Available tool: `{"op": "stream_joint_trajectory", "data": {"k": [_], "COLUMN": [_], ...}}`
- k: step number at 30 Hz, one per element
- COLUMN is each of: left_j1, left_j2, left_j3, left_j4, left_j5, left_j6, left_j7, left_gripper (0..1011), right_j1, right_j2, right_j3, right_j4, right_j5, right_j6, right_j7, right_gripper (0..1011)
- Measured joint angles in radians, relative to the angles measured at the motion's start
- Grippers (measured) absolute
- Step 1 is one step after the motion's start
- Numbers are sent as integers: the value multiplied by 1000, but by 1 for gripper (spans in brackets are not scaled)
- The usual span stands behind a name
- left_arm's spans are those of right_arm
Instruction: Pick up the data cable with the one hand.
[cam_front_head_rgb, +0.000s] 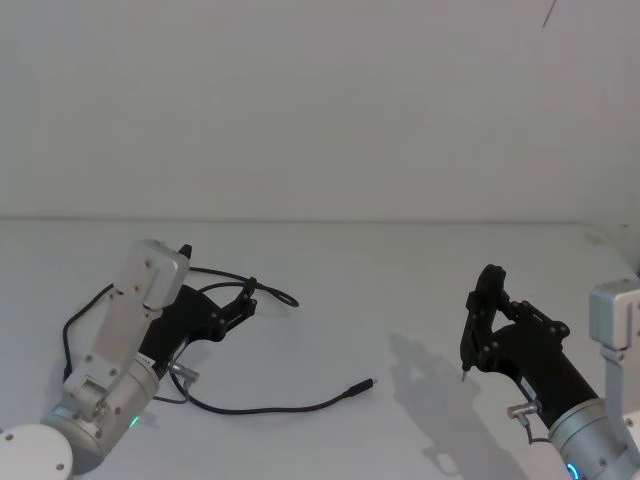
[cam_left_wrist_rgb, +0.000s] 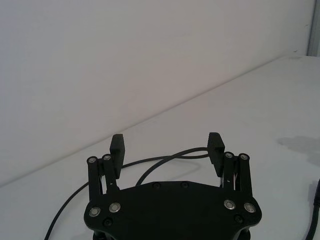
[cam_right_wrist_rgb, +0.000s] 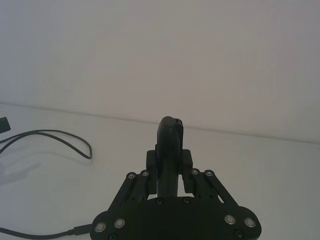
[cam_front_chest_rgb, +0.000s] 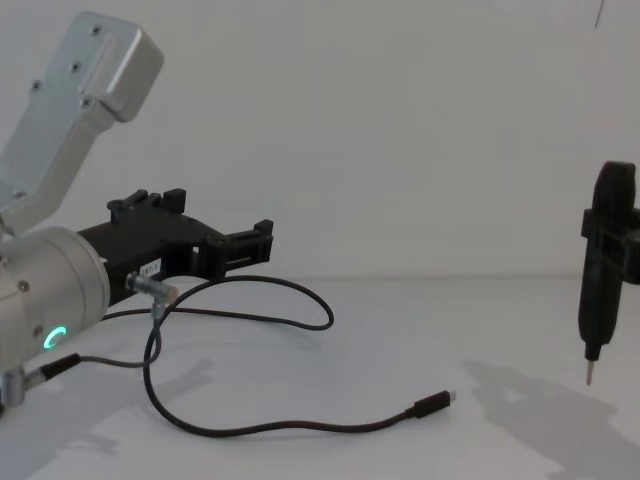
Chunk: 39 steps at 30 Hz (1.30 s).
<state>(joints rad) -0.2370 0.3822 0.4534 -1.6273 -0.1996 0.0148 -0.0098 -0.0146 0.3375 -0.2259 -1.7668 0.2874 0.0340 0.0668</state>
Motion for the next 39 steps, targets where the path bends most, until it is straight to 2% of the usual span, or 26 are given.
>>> {"op": "stream_joint_trajectory", "data": {"k": [25,31,39], "left_j1": [-3,-12,-31], "left_j2": [1,11,37], "left_j3": [1,2,5], "left_j4": [2,5,10], "left_j5": [-1,-11,-43], "left_j6": [-1,-4,-15], "left_j7": [-9,-48,-139], "left_gripper": [1001,1001,1001], "right_j1": [0,0,0], "right_j2": [0,0,0], "right_j3": [0,0,0], "right_j4": [0,0,0], "right_j5": [0,0,0], "right_j6": [0,0,0], "right_j7": [0,0,0], "right_gripper": [279,279,279]}}
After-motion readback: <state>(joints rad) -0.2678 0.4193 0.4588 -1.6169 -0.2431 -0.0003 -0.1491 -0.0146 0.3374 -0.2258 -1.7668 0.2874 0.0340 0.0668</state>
